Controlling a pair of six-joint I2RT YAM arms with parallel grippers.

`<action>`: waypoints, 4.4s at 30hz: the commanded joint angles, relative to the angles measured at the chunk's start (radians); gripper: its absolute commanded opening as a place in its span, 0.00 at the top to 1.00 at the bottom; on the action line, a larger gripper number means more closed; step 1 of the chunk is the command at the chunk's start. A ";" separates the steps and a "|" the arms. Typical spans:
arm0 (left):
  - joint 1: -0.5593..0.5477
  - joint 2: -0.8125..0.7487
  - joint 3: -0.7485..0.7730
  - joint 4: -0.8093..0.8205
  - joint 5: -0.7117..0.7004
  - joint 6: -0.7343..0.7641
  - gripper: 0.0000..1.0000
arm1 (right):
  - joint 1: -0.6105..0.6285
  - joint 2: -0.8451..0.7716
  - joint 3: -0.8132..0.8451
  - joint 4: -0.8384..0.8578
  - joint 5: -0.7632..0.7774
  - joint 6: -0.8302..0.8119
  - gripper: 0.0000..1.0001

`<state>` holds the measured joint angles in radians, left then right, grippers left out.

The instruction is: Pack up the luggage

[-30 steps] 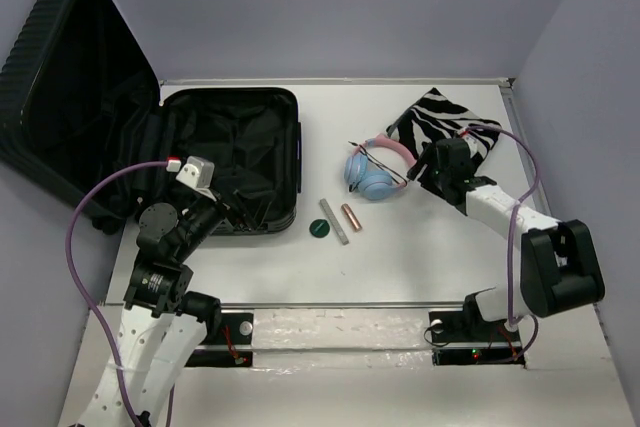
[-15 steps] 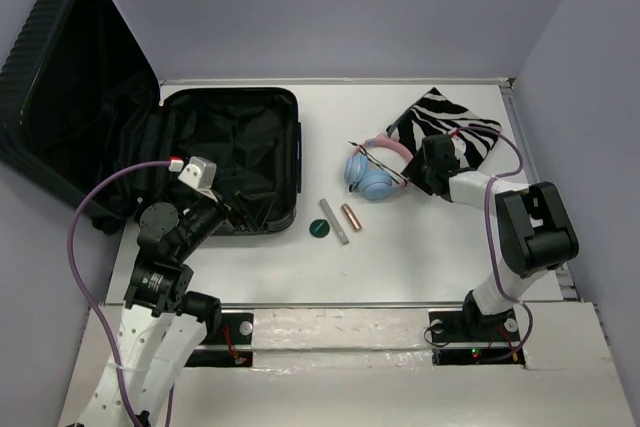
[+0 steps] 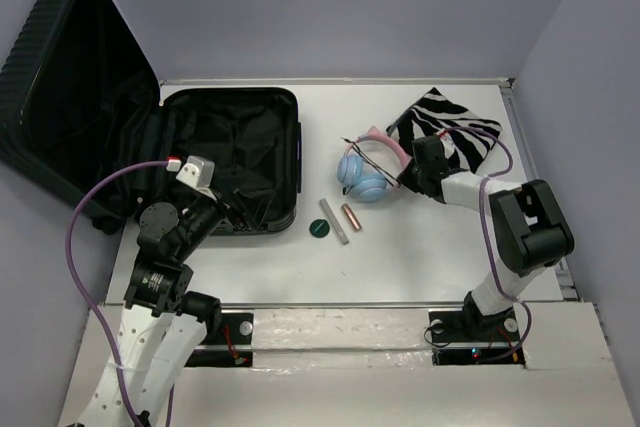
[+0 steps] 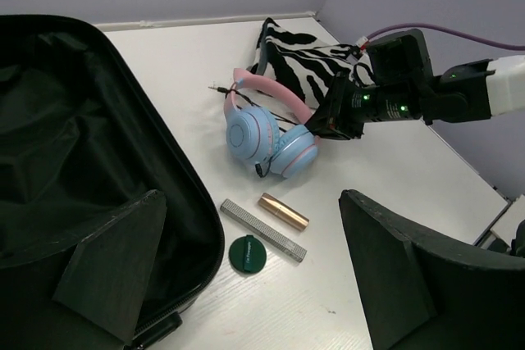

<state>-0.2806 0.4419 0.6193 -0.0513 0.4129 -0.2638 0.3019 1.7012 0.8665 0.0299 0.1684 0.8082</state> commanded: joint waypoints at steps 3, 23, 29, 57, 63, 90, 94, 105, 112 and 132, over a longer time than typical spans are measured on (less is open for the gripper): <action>-0.002 -0.003 0.025 0.024 -0.016 -0.011 0.01 | 0.034 -0.182 -0.017 0.093 0.020 0.028 0.93; -0.002 -0.069 0.030 0.088 -0.023 -0.083 0.01 | 0.425 0.030 0.557 0.093 0.008 -0.115 0.93; -0.003 -0.108 0.034 0.091 -0.075 -0.063 0.01 | 0.558 0.300 0.807 0.073 -0.039 -0.116 0.93; -0.015 -0.085 0.036 0.059 -0.114 -0.054 0.01 | 0.513 -0.149 0.100 -0.185 0.052 -0.382 0.42; -0.014 -0.074 0.034 0.054 -0.108 -0.054 0.01 | 0.483 -0.103 0.065 -0.200 0.008 -0.382 0.42; -0.005 -0.063 0.034 0.054 -0.115 -0.052 0.01 | 0.516 0.076 0.635 -0.153 -0.159 -0.422 0.87; -0.002 -0.062 0.034 0.053 -0.115 -0.051 0.01 | 0.526 0.195 0.767 -0.134 -0.285 -0.330 0.57; 0.000 -0.068 0.036 0.053 -0.108 -0.052 0.01 | 0.506 0.006 0.422 -0.157 -0.066 -0.389 0.47; 0.000 -0.063 0.034 0.060 -0.102 -0.054 0.01 | 0.506 -0.034 0.203 -0.234 -0.046 -0.391 0.51; 0.000 -0.046 0.034 0.067 -0.098 -0.054 0.01 | 0.526 0.008 0.152 -0.317 -0.152 -0.409 0.48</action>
<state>-0.2859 0.3862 0.6231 -0.0349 0.2993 -0.3275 0.8104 1.6955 0.9974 -0.2634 0.0364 0.4149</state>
